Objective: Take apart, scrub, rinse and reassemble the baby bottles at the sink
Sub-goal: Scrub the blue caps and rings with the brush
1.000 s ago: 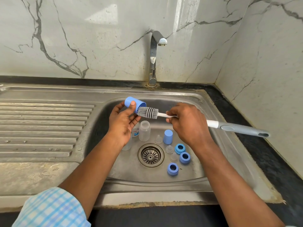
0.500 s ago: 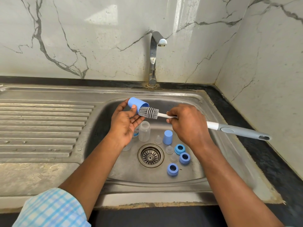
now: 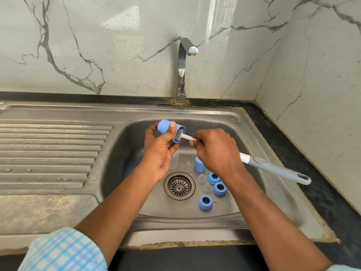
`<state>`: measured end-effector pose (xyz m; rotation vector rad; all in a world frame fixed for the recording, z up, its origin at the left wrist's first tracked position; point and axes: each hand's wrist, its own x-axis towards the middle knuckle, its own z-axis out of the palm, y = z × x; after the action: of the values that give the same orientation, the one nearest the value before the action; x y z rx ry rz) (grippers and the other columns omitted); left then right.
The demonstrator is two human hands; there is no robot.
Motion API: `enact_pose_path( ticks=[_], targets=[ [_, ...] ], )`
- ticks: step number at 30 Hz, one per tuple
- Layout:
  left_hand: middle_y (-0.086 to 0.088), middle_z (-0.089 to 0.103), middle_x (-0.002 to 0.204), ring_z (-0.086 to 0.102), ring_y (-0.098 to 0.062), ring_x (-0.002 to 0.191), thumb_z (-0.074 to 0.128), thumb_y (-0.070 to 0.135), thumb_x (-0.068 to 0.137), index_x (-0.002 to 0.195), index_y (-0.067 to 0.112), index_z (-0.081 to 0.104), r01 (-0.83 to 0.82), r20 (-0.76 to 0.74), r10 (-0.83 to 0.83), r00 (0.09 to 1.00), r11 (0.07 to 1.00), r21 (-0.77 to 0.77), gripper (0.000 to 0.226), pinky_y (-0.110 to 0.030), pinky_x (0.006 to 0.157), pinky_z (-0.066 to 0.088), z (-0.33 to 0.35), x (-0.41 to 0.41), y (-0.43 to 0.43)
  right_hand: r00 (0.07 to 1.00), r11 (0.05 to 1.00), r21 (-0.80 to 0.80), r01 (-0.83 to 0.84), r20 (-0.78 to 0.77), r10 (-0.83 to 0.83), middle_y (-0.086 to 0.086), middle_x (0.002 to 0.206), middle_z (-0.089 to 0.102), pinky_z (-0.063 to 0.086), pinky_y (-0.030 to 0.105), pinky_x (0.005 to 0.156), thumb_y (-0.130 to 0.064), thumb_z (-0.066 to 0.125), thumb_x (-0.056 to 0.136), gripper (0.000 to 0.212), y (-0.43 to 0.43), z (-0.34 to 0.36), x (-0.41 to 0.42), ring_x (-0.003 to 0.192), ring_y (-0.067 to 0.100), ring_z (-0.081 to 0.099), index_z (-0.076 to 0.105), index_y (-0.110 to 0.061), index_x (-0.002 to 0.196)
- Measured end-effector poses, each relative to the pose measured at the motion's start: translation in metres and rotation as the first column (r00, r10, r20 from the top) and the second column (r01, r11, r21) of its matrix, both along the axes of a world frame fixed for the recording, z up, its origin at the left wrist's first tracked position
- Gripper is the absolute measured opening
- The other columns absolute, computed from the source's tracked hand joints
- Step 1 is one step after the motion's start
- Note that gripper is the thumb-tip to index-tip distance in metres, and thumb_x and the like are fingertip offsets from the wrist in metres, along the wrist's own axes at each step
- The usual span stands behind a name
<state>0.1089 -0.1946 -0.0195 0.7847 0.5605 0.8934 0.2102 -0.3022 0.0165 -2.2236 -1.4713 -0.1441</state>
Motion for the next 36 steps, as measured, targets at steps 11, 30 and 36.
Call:
enact_pose_path(
  ticks=[11,30,36],
  targets=[
    [-0.010,0.071,0.093,0.072,-0.026,0.087,0.067,0.004,0.080,0.115,0.016,0.056,0.103,0.156,-0.086,0.984,0.989,-0.103,0.039,-0.039,0.079,0.062,-0.002,-0.004,0.002,0.998,0.999,-0.048,-0.002,0.061,0.005,-0.002,0.072,0.052,0.034,0.032,0.063,-0.032,0.049,0.101,0.022,-0.002,0.000,0.002,0.068,0.024,0.047,0.065,-0.020,0.095],
    [-0.022,0.063,0.125,0.068,-0.031,0.103,0.041,-0.006,0.098,0.125,0.022,0.052,0.192,0.201,-0.176,0.964,0.979,-0.062,0.041,-0.043,0.092,0.056,-0.002,-0.003,-0.004,0.998,0.996,0.082,0.025,0.056,-0.029,0.002,0.083,0.070,0.048,0.036,0.068,-0.032,0.058,0.096,0.017,-0.006,0.002,0.012,0.080,0.028,0.062,0.072,-0.025,0.101],
    [-0.013,0.066,0.106,0.069,-0.028,0.098,0.067,0.023,0.081,0.117,0.017,0.047,0.116,0.110,-0.114,0.987,0.993,-0.017,0.042,-0.042,0.087,0.059,0.001,-0.002,-0.004,0.998,0.999,0.046,0.017,0.057,-0.020,0.003,0.080,0.067,0.045,0.035,0.065,-0.032,0.056,0.097,0.017,0.000,-0.002,0.004,0.078,0.029,0.061,0.070,-0.022,0.093]
  ],
)
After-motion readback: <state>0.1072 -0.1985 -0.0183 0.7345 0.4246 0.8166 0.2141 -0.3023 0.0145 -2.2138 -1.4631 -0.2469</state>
